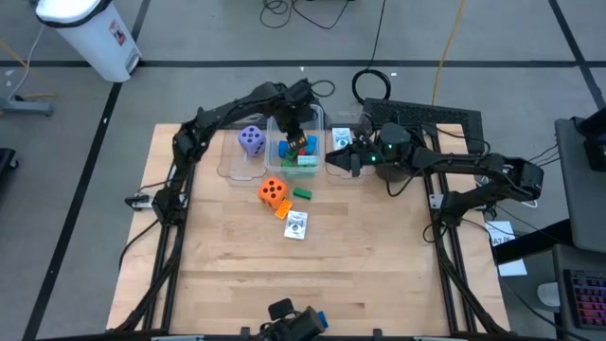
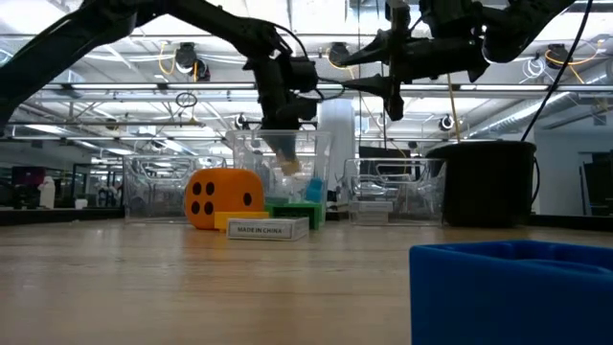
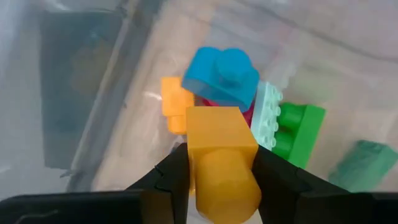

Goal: Pick & Place Toys
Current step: Put the yellow one stud game piece into the middle transparent bin, then put the black playing card box into the right transparent bin

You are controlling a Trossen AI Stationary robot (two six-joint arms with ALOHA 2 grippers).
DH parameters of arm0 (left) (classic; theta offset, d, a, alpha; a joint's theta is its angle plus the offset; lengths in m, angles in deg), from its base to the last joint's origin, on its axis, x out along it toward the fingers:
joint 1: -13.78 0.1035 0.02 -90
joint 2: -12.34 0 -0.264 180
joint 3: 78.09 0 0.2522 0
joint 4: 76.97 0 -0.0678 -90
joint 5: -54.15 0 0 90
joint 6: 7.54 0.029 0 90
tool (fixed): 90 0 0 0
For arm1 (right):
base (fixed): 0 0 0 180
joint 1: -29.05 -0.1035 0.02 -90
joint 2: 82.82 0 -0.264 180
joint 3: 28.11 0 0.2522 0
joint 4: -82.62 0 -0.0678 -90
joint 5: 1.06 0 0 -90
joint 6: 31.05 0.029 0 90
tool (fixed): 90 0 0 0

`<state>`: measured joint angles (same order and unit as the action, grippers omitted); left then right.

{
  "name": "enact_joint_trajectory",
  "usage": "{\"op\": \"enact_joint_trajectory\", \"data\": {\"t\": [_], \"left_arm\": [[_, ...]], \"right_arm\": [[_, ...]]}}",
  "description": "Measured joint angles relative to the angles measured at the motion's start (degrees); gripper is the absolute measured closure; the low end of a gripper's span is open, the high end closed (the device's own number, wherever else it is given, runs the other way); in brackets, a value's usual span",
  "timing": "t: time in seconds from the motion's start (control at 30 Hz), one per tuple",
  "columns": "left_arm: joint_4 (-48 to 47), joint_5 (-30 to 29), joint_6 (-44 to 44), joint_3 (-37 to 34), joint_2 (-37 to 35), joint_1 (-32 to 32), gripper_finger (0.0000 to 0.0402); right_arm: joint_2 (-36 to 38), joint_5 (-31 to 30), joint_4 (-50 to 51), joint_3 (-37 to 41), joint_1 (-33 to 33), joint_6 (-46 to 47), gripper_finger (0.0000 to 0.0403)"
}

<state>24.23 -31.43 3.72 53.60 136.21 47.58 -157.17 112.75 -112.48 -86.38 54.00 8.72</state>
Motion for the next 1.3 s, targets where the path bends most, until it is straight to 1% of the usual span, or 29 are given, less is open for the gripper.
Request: {"op": "enact_joint_trajectory", "data": {"t": [0.13,0.23,0.3,0.57,0.77,0.87,0.97,1.13,1.3], "left_arm": [[-1.1,0.0,0.5,0.0,2.3,-0.2,0.0256],[-1.7,0.0,0.4,0.0,4.0,-0.2,0.0264],[-1.8,0.0,0.5,-0.1,4.7,-0.2,0.0269],[-1.1,-0.1,0.9,-0.1,5.3,-0.1,0.0253],[-0.8,-0.1,0.0,-0.1,5.3,0.0,0.0258],[-0.8,-0.1,0.2,-0.1,5.3,0.0,0.0241],[-0.8,-0.3,-0.2,-0.1,5.3,0.0,0.0211],[-0.8,-5.3,-2.7,-0.1,5.2,-0.3,0.0162],[-1.3,-5.6,-2.7,0.4,3.7,-0.9,0.0137]], "right_arm": [[0.0,-0.1,2.3,0.0,-0.7,0.0,0.0248],[0.0,-0.3,3.5,0.0,-1.7,-0.5,0.0248],[0.0,-1.6,4.8,0.0,-2.6,-1.3,0.0248],[0.0,-6.1,5.6,0.8,-5.6,-3.0,0.0248],[0.0,-6.1,5.6,2.8,-5.9,-1.9,0.0248],[0.0,-6.0,5.6,3.4,-5.9,-1.3,0.0248],[0.0,-5.8,5.5,3.5,-5.9,-0.4,0.0248],[0.0,-5.8,4.2,3.5,-6.2,0.0,0.0248],[0.0,-5.7,2.9,3.5,-7.5,0.0,0.0248]]}}
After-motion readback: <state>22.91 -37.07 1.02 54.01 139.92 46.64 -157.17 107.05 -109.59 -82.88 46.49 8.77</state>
